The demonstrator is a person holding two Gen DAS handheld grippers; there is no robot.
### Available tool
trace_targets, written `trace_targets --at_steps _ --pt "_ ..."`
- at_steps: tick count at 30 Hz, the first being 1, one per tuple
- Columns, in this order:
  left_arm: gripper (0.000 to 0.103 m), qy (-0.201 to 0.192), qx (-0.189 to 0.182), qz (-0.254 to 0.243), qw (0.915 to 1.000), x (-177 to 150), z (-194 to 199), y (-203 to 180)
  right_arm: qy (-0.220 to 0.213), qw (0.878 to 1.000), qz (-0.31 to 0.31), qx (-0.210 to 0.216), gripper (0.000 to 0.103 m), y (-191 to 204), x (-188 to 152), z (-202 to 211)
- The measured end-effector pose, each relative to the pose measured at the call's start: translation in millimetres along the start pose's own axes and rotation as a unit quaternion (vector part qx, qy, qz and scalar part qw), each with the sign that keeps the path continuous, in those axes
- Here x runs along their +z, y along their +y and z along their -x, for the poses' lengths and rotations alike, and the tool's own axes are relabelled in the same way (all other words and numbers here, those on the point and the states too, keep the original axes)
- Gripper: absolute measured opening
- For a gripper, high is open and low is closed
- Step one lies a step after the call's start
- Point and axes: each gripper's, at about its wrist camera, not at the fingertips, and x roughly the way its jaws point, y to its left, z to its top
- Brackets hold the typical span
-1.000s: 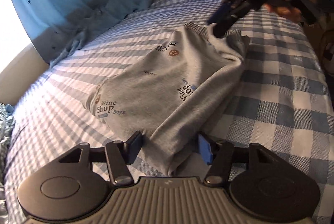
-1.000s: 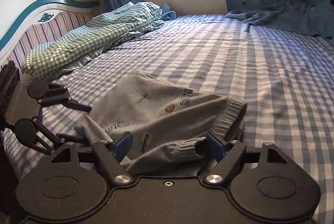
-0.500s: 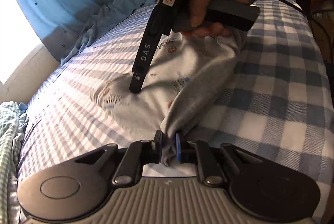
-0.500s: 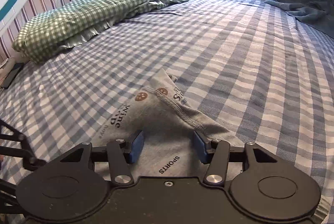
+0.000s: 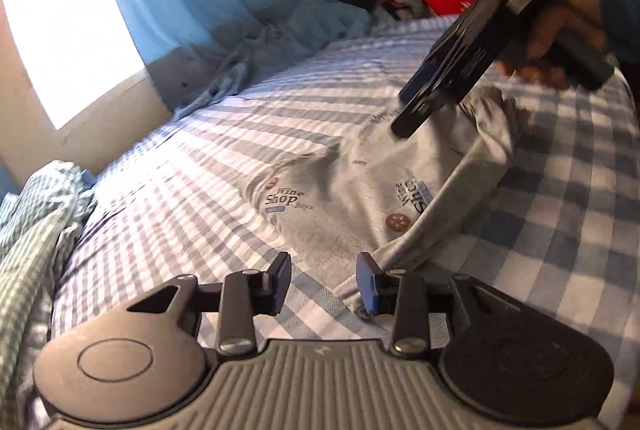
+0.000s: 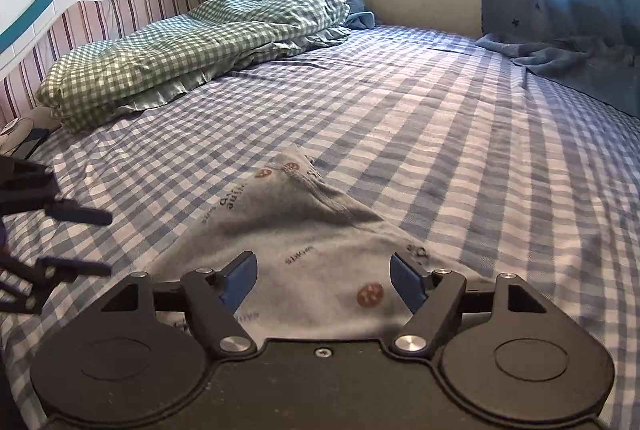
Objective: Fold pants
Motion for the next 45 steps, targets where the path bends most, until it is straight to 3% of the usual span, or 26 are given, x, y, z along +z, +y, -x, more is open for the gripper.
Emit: trace_targets --at_steps 2,4,6,10,13,18,20,23,28,33,37,41,45 --pt "0.039 0.01 -0.029 -0.032 0.999 -1.5 -8.8 0.0 0.01 1.0 -0.023 -0.001 0.076 -12.9 -14.1 14.3" --pt "0.027 0.025 -0.049 -0.064 0.9965 -7.2 -16.3 -9.6 0.027 0.999 -0.036 -0.011 0.069 -22.3 -32.1 25.8" --pt "0.001 0.043 -0.067 -0.078 0.9938 -7.9 -19.6 -15.2 0.041 0.998 -0.029 -0.034 0.06 -25.2 -49.0 34.0" --pt "0.0 0.067 -0.077 -0.081 0.9915 -10.2 -17.2 -32.1 0.051 0.996 -0.05 -0.045 0.059 -30.7 -71.9 43.6" --pt "0.0 0.058 -0.044 -0.081 0.9941 -21.0 -9.3 -51.8 0.04 0.996 -0.071 -0.04 0.059 -33.3 -82.1 46.0" --pt "0.001 0.057 -0.037 0.035 0.9971 -20.6 1.3 -40.3 0.019 0.994 -0.095 -0.049 0.062 -32.6 -88.0 50.4" --pt "0.01 0.062 -0.025 0.054 0.9963 -20.6 6.7 -30.4 0.007 0.994 -0.089 -0.065 0.071 -27.9 -89.0 56.0" --pt "0.039 0.06 -0.013 0.087 0.9943 -19.0 12.6 -19.4 -0.027 0.995 -0.061 -0.073 0.081 -15.3 -82.3 66.5" --pt "0.048 0.049 -0.006 0.149 0.9876 -18.2 25.8 1.1 -0.041 0.998 -0.014 -0.054 0.086 4.0 -57.9 60.3" --pt "0.072 0.053 0.021 0.197 0.9788 -13.0 21.4 19.8 -0.039 0.998 -0.018 -0.051 0.086 10.7 -45.3 45.1" --pt "0.076 0.071 0.039 0.268 0.9601 -8.9 9.2 43.3 -0.046 0.998 0.0 -0.044 0.086 28.1 -39.5 34.7" --pt "0.078 0.072 0.046 0.284 0.955 -2.8 4.5 60.6 -0.044 0.998 0.036 0.002 0.084 47.0 -38.0 27.1" --pt "0.082 0.077 0.022 0.301 0.9503 9.5 -21.3 85.2 -0.039 0.993 0.093 0.065 0.074 76.3 -33.0 21.6"
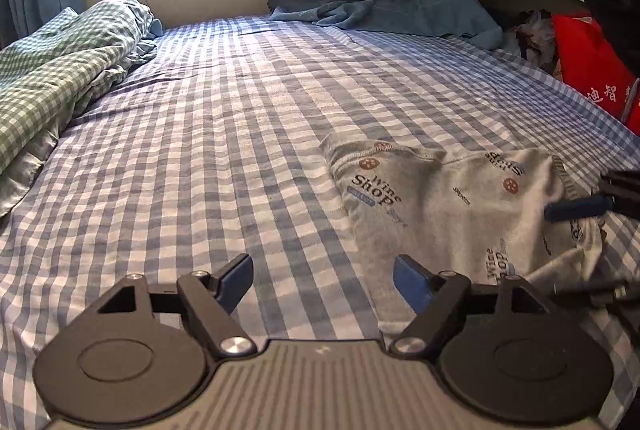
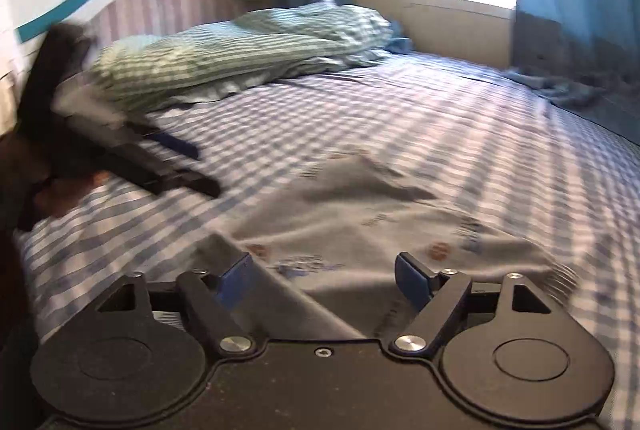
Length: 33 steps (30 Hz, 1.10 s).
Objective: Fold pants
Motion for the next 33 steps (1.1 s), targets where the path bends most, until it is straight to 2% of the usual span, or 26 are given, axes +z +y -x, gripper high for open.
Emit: trace_targets --at_steps 4,6,10,11,12,13,15,17,22,29,33 --pt "0.079 0.023 -0.034 0.032 0.9986 32.6 -39.6 19.4 0.013 0.997 0.056 0.045 0.059 29.9 16.7 -19.3" --pt "0.069 0.039 -0.057 0.037 0.9969 45.8 -60.4 25.4 0.023 0.995 0.082 0.058 0.053 42.0 25.0 -32.7" --pt "0.06 0.078 -0.091 0.036 0.9921 58.1 -96.1 29.0 0.055 0.986 0.139 0.071 0.037 59.0 37.0 -60.8" --pt "0.048 0.086 -0.101 0.043 0.9902 58.9 -102.1 29.9 0.063 0.984 0.149 0.074 0.033 61.7 39.3 -66.4" --pt "0.023 0.094 -0.113 0.05 0.9879 58.5 -106.6 30.5 0.075 0.981 0.159 0.078 0.03 63.7 41.4 -72.9" --pt "0.011 0.099 -0.127 0.056 0.9854 58.8 -109.7 30.5 0.087 0.979 0.168 0.079 0.027 66.1 43.1 -77.8" --pt "0.004 0.102 -0.116 0.055 0.9865 60.1 -109.7 25.8 0.108 0.974 0.185 0.068 0.014 70.0 43.9 -85.8" --pt "0.002 0.102 -0.099 0.047 0.9887 62.1 -107.9 18.6 0.116 0.971 0.198 0.07 0.002 72.9 45.5 -88.2" --pt "0.001 0.099 -0.081 0.047 0.9907 73.7 -101.1 7.9 0.11 0.965 0.226 0.081 0.001 80.7 42.9 -75.8" --pt "0.001 0.082 -0.102 0.063 0.9893 89.9 -74.5 1.2 0.092 0.964 0.233 0.094 0.001 74.7 47.3 -47.7" --pt "0.001 0.073 -0.099 0.044 0.9914 97.9 -62.0 -13.3 0.083 0.963 0.247 0.07 0.001 72.7 45.2 -36.3"
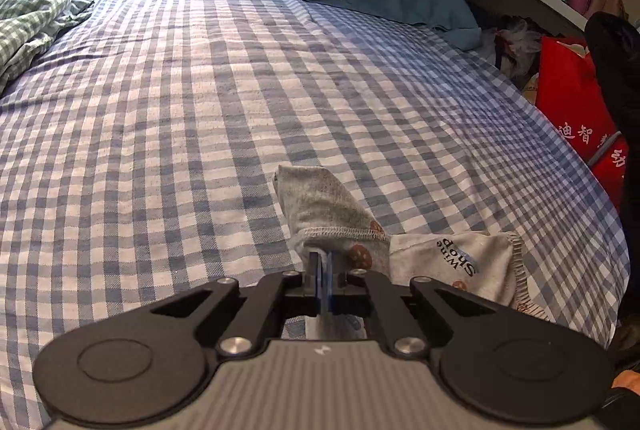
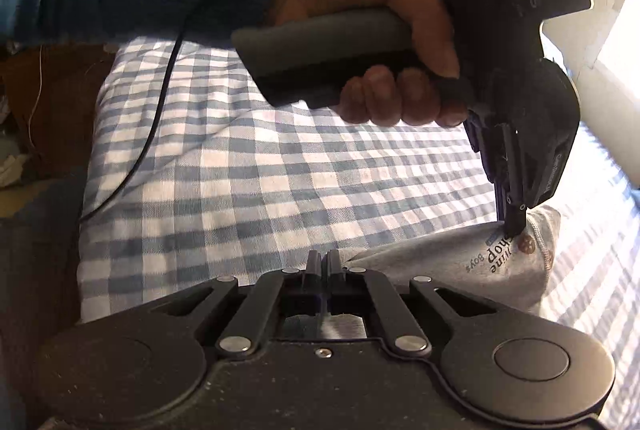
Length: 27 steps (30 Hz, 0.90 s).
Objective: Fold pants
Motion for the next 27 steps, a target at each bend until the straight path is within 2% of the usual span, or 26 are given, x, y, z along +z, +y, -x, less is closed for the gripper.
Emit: trace_targets --at_steps 1,3,4,8,10,11,14,16,17,19,21,23,25,27 --pt "0.001 0.0 0.006 -0.005 1.0 1.2 -0.1 -4.8 -0.003 1.0 -0.012 -0.008 0.004 -2.2 -0.8 -1.4" --pt "0.001 0.006 0.01 -0.007 0.9999 2.2 -2.4 -10.9 -0.001 0.999 -0.026 -0.021 0.022 -5.0 0.2 -7.4" --pt "0.001 0.009 0.009 -0.007 0.9999 2.4 -3.1 -13.1 0.0 0.999 -0.022 -0.031 0.023 -4.7 1.4 -11.4" --pt "0.001 0.014 0.015 -0.011 0.9997 4.9 -2.7 -18.9 0.011 0.998 -0.037 -0.043 0.022 -6.1 7.8 -28.2" --pt "0.001 0.016 0.015 -0.01 0.9997 6.4 -1.0 -21.0 0.02 0.997 -0.051 -0.058 0.014 -6.1 9.3 -34.3" --pt "0.001 0.016 0.017 -0.011 0.9997 6.9 -0.5 -22.4 0.02 0.996 -0.06 -0.062 0.005 -5.7 9.5 -35.0" --pt "0.001 0.017 0.019 -0.016 0.9995 7.7 0.3 -25.1 0.004 0.996 -0.062 -0.07 0.001 0.4 8.6 -32.4" --pt "0.001 0.018 0.017 -0.016 0.9996 8.8 1.0 -27.6 -0.009 0.997 -0.036 -0.067 0.001 10.0 9.4 -27.7" --pt "0.001 0.018 0.016 -0.017 0.9996 9.7 1.4 -29.7 -0.013 0.997 0.001 -0.071 0.001 19.8 10.2 -24.6" --pt "0.001 0.017 0.016 -0.023 0.9995 11.5 3.0 -33.8 -0.006 0.988 0.116 -0.098 0.001 47.9 7.9 -21.3" --pt "0.001 0.021 0.017 -0.026 0.9993 11.6 2.3 -33.2 0.011 0.978 0.184 -0.097 0.001 64.9 1.5 -17.9" --pt "0.001 0.02 0.026 -0.027 0.9991 9.4 -1.7 -29.3 0.03 0.971 0.224 -0.083 0.0 74.6 -7.4 -16.6" --pt "0.001 0.024 0.025 -0.006 0.9994 5.3 -7.6 -15.6 0.032 0.962 0.254 -0.098 0.0 83.3 -18.7 -19.3" --pt "0.001 0.016 0.025 0.013 0.9995 0.0 -9.6 -1.1 0.027 0.966 0.237 -0.101 0.0 82.8 -24.7 -20.6"
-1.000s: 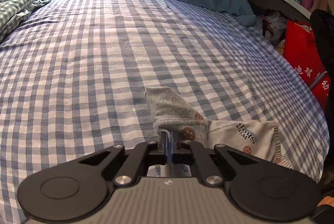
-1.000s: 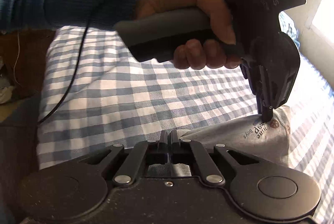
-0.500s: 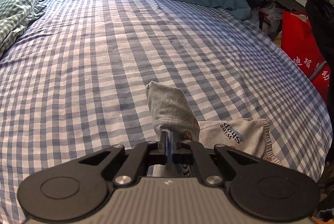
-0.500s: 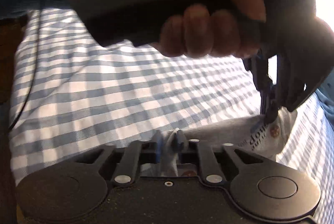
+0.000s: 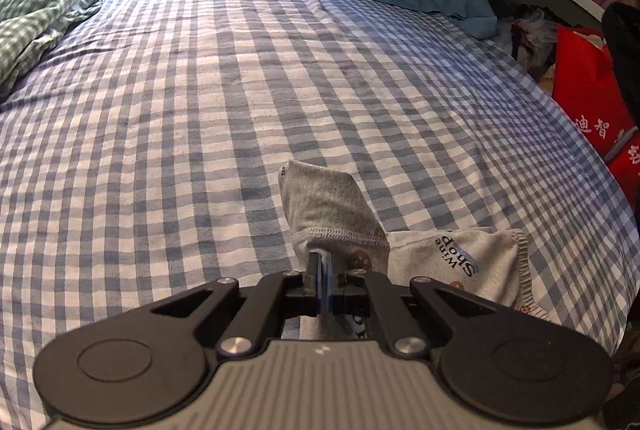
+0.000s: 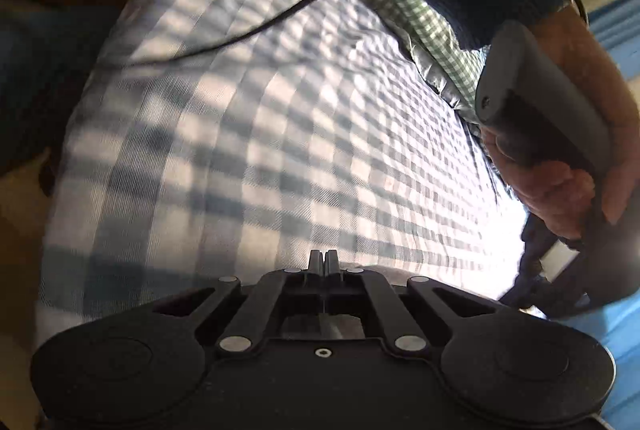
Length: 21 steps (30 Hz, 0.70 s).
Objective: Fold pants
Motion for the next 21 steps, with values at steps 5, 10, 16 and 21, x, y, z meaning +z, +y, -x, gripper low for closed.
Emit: trace_targets --at_steps 5,10,16,21 --pt "0.005 -0.016 0.002 0.022 0.9996 -18.7 1.1 44.9 -0.053 0.979 -0.196 -0.017 0.051 -19.5 -31.2 36.0" --pt "0.069 -0.047 -0.016 0.03 0.9983 -72.4 19.6 63.5 -0.037 0.865 -0.47 -0.168 0.06 -63.8 -120.0 72.4" --pt "0.051 -0.069 0.007 0.015 0.9975 -154.2 24.1 37.1 0.051 0.765 -0.608 -0.208 0.052 -61.1 -193.9 61.5" --pt "0.048 -0.106 0.039 0.019 0.9934 -208.2 50.1 18.3 0.046 0.733 -0.649 -0.198 0.058 -28.5 -210.9 70.8"
